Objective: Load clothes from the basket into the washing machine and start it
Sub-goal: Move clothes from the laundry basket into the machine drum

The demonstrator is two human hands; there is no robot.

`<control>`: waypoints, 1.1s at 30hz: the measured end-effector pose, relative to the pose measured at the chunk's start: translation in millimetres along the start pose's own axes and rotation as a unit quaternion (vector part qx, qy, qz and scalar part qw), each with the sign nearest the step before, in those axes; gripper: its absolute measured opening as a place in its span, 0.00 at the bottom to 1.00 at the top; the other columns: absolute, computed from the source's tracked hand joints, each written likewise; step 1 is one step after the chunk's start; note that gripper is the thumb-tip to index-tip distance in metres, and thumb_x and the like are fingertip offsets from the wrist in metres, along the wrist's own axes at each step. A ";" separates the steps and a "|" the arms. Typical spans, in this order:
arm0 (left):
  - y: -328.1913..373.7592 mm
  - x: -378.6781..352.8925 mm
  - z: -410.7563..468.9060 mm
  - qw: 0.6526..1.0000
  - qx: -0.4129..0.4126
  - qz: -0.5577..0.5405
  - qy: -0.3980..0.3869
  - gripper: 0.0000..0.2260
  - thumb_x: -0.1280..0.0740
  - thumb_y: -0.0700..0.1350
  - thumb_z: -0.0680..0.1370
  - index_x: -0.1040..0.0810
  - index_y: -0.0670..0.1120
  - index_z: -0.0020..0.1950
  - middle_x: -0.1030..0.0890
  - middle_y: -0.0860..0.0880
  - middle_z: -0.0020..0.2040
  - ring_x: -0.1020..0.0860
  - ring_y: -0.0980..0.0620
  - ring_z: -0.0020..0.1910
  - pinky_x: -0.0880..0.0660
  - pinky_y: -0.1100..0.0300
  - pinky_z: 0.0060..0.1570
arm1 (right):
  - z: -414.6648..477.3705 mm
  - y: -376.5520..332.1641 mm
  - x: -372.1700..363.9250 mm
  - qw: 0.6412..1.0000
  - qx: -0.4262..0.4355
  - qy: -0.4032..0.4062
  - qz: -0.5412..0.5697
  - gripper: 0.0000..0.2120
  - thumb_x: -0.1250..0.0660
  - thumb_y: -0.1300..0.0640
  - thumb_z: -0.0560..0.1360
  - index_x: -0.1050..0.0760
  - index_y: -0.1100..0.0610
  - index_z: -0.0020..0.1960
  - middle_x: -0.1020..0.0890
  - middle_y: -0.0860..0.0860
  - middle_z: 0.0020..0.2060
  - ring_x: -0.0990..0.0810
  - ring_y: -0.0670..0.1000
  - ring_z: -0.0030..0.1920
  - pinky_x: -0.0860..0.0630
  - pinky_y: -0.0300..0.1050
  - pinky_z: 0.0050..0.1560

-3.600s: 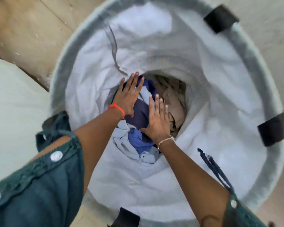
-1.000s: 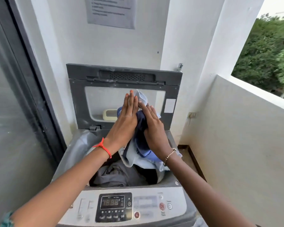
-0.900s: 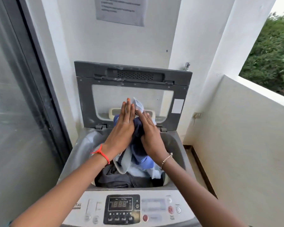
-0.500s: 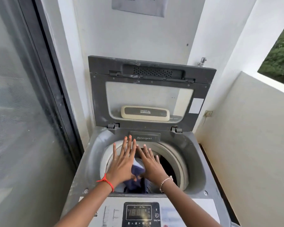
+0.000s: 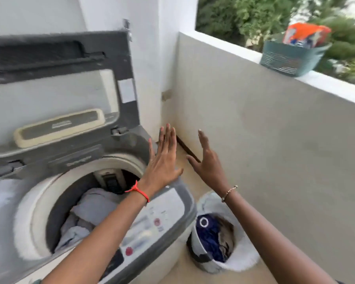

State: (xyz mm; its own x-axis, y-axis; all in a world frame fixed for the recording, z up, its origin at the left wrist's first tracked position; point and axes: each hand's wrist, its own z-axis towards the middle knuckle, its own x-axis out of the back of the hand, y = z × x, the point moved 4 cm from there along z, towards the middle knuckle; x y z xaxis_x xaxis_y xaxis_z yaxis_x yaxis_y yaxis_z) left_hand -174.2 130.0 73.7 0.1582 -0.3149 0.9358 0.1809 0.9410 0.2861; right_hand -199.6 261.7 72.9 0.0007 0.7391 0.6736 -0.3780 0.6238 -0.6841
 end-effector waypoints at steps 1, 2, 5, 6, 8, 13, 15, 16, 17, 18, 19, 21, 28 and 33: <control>22.1 -12.4 10.2 1.000 -0.023 -0.013 -0.006 0.50 0.31 0.51 0.72 0.74 0.45 0.68 0.72 0.49 0.71 0.72 0.49 0.71 0.69 0.45 0.67 | -8.3 21.2 19.7 0.999 -0.024 0.019 -0.010 0.37 0.32 0.58 0.72 0.50 0.60 0.74 0.40 0.55 0.72 0.34 0.55 0.69 0.41 0.37 0.64; 43.7 -26.0 19.3 0.999 -0.045 -0.028 -0.012 0.50 0.31 0.50 0.72 0.73 0.45 0.69 0.72 0.49 0.71 0.72 0.50 0.71 0.69 0.45 0.68 | -17.4 42.7 37.1 0.998 -0.048 0.033 -0.017 0.37 0.33 0.59 0.73 0.50 0.60 0.74 0.39 0.55 0.72 0.34 0.54 0.69 0.40 0.37 0.64; 99.9 -73.9 38.6 0.993 -0.090 -0.050 -0.051 0.48 0.33 0.48 0.73 0.74 0.46 0.69 0.71 0.49 0.72 0.72 0.51 0.71 0.69 0.46 0.68 | -49.4 108.4 71.9 0.991 -0.123 0.041 -0.028 0.35 0.34 0.58 0.73 0.50 0.58 0.74 0.37 0.55 0.72 0.33 0.55 0.68 0.39 0.39 0.62; 114.9 -91.7 42.4 0.991 -0.104 -0.058 -0.066 0.48 0.33 0.48 0.73 0.74 0.46 0.69 0.71 0.49 0.72 0.73 0.51 0.70 0.69 0.46 0.67 | -59.7 129.3 78.0 0.988 -0.147 0.036 -0.027 0.35 0.34 0.58 0.74 0.50 0.57 0.74 0.37 0.55 0.72 0.32 0.55 0.67 0.38 0.40 0.62; 138.1 -130.1 46.9 0.985 -0.120 -0.077 -0.096 0.47 0.34 0.45 0.74 0.74 0.47 0.70 0.72 0.50 0.72 0.73 0.52 0.70 0.69 0.46 0.69 | -79.7 169.6 85.1 0.982 -0.186 0.022 -0.027 0.35 0.35 0.57 0.74 0.51 0.55 0.74 0.36 0.55 0.71 0.29 0.56 0.64 0.36 0.41 0.60; 159.8 -242.2 44.5 0.975 -0.111 -0.113 -0.156 0.44 0.39 0.39 0.75 0.77 0.48 0.69 0.72 0.52 0.72 0.73 0.54 0.70 0.69 0.51 0.70 | -130.6 268.8 62.5 0.960 -0.278 -0.037 0.012 0.33 0.36 0.57 0.75 0.50 0.51 0.74 0.32 0.52 0.69 0.29 0.52 0.65 0.34 0.38 0.59; 153.9 -296.9 32.9 0.972 -0.100 -0.101 -0.185 0.46 0.40 0.38 0.74 0.79 0.50 0.68 0.72 0.51 0.72 0.73 0.54 0.71 0.71 0.53 0.68 | -154.8 310.2 33.8 0.948 -0.311 -0.068 0.022 0.33 0.37 0.57 0.75 0.52 0.51 0.74 0.34 0.51 0.70 0.32 0.50 0.67 0.36 0.37 0.61; 148.6 -326.0 24.7 0.970 -0.095 -0.086 -0.205 0.46 0.40 0.38 0.72 0.78 0.50 0.69 0.70 0.50 0.74 0.73 0.54 0.71 0.71 0.52 0.69 | -167.7 330.8 15.7 0.941 -0.327 -0.084 0.027 0.34 0.38 0.58 0.75 0.52 0.51 0.74 0.35 0.50 0.70 0.31 0.51 0.67 0.35 0.37 0.60; 141.4 -357.3 15.5 0.970 -0.092 -0.063 -0.215 0.47 0.38 0.38 0.70 0.74 0.49 0.72 0.65 0.47 0.75 0.71 0.53 0.72 0.68 0.49 0.71 | -180.9 352.3 -4.5 0.934 -0.340 -0.102 0.032 0.34 0.38 0.59 0.75 0.54 0.51 0.74 0.36 0.48 0.70 0.31 0.52 0.66 0.35 0.36 0.60; 134.0 -385.7 4.7 0.969 -0.093 -0.038 -0.227 0.48 0.36 0.38 0.66 0.67 0.45 0.74 0.58 0.44 0.77 0.66 0.50 0.74 0.65 0.46 0.72 | -192.5 369.4 -22.7 0.929 -0.349 -0.118 0.040 0.35 0.38 0.59 0.75 0.56 0.50 0.74 0.40 0.45 0.71 0.32 0.53 0.67 0.36 0.36 0.62; 123.5 -419.7 -5.7 0.965 -0.097 -0.015 -0.242 0.50 0.34 0.39 0.62 0.61 0.42 0.76 0.51 0.42 0.77 0.61 0.47 0.75 0.60 0.43 0.72 | -203.6 390.7 -45.8 0.924 -0.355 -0.133 0.043 0.37 0.38 0.59 0.75 0.59 0.47 0.73 0.43 0.43 0.71 0.35 0.53 0.69 0.37 0.38 0.65; 102.2 -484.0 -23.2 0.953 -0.112 0.034 -0.279 0.54 0.30 0.41 0.56 0.55 0.40 0.76 0.44 0.40 0.76 0.54 0.44 0.75 0.53 0.42 0.69 | -219.9 431.2 -90.2 0.918 -0.361 -0.161 0.024 0.41 0.37 0.59 0.73 0.64 0.43 0.71 0.49 0.45 0.74 0.42 0.52 0.72 0.40 0.50 0.70; 20.5 -685.3 -44.8 0.909 -0.169 0.167 -0.341 0.54 0.24 0.42 0.51 0.46 0.40 0.74 0.35 0.39 0.72 0.35 0.42 0.71 0.41 0.39 0.67 | -256.1 562.1 -253.9 0.895 -0.365 -0.245 -0.078 0.53 0.30 0.50 0.69 0.76 0.45 0.66 0.64 0.49 0.74 0.63 0.54 0.73 0.56 0.55 0.72; -18.9 -771.1 -23.7 0.877 -0.192 0.239 -0.370 0.59 0.25 0.51 0.62 0.70 0.41 0.71 0.60 0.41 0.77 0.57 0.42 0.76 0.65 0.41 0.67 | -266.1 626.6 -342.2 0.893 -0.345 -0.242 -0.160 0.57 0.28 0.43 0.62 0.69 0.49 0.72 0.59 0.52 0.75 0.56 0.53 0.75 0.53 0.58 0.72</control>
State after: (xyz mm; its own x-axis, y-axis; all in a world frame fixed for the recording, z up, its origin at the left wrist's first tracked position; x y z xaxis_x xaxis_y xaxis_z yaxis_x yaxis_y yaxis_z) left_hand -276.6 352.2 -658.2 -0.3426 0.4041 0.8481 0.6022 0.7874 -0.1319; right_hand -190.3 467.3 -660.7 -0.4572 0.4017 0.7934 0.2290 0.9153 -0.3315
